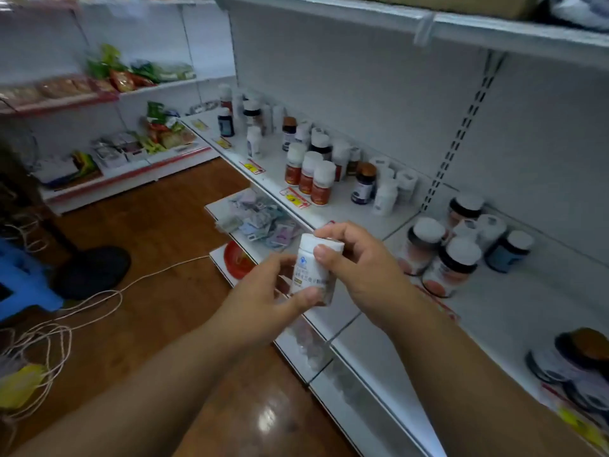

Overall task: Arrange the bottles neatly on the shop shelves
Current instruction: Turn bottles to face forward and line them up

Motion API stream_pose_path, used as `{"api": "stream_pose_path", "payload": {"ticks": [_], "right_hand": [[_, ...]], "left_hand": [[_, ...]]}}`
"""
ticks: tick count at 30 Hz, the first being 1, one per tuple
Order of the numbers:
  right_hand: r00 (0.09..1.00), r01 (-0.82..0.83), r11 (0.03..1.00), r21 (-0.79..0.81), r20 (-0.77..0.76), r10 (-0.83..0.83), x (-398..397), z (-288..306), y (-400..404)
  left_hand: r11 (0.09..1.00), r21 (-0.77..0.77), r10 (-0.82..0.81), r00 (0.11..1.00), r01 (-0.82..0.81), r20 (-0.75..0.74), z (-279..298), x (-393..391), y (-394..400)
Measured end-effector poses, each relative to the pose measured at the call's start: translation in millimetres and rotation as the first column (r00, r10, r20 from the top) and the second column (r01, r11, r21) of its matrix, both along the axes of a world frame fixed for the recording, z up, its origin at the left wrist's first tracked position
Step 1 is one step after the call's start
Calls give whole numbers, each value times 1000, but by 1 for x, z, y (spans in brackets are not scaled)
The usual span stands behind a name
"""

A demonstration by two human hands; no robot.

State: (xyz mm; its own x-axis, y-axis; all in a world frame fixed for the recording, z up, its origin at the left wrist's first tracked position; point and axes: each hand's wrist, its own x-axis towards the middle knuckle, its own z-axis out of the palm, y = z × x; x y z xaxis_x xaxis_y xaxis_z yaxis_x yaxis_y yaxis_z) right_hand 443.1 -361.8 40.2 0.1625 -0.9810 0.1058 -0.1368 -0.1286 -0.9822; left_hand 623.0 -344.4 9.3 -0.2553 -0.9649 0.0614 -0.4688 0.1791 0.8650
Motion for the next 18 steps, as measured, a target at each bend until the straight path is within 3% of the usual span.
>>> {"api": "stream_pose_path", "payload": {"ticks": [8,18], "right_hand": [[991,-132,991,1,17,132,162,9,-99],[976,-208,978,2,-68,208,244,-9,-281]], "left_hand": [[987,-60,156,977,-149,146,19,173,-75],[975,-33,222,957,-220,189,2,247,-244]]}}
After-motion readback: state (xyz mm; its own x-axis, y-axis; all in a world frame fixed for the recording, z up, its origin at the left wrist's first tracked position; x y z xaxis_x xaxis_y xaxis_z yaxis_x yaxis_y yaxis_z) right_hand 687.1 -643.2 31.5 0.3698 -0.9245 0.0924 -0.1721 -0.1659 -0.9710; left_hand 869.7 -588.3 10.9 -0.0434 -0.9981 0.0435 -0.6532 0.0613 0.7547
